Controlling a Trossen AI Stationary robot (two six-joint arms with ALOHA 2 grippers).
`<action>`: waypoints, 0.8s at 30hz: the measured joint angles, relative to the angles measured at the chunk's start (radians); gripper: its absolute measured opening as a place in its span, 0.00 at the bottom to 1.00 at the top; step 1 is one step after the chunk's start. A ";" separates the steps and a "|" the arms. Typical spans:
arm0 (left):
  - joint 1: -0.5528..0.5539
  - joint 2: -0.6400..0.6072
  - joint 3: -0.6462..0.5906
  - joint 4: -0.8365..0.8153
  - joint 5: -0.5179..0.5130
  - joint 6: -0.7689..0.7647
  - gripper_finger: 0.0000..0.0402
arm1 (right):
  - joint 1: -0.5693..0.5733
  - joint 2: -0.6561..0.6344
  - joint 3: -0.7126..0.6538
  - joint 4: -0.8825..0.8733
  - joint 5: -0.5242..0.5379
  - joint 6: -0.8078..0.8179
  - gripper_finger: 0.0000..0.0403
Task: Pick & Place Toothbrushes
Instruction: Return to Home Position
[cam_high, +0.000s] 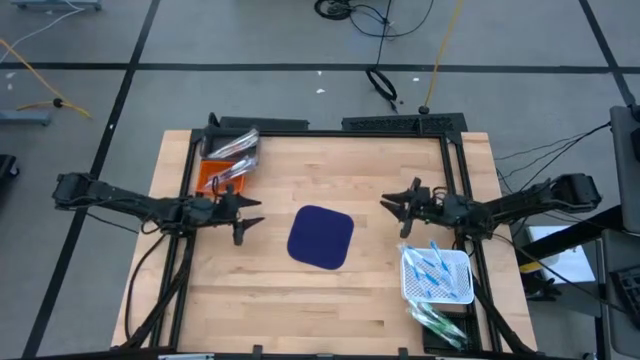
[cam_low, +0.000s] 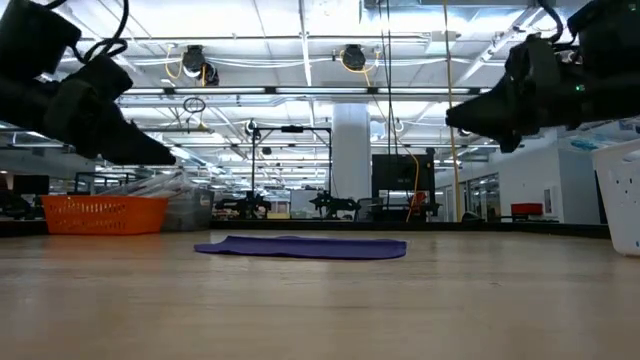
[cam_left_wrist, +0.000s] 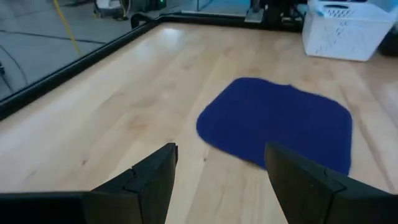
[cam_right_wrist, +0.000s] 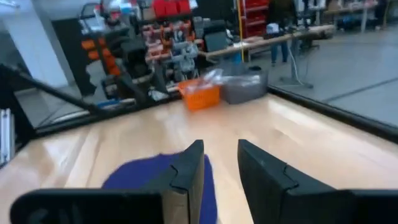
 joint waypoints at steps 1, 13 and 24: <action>-0.003 -0.003 0.001 -0.008 -0.007 -0.003 0.61 | 0.002 -0.007 -0.001 0.002 -0.002 -0.016 0.22; -0.002 -0.003 0.000 -0.033 -0.041 0.011 0.61 | 0.001 -0.003 -0.002 -0.025 0.004 -0.111 0.22; -0.002 -0.003 0.000 -0.019 -0.041 0.067 0.61 | 0.000 -0.133 -0.003 -0.115 0.004 -0.111 0.22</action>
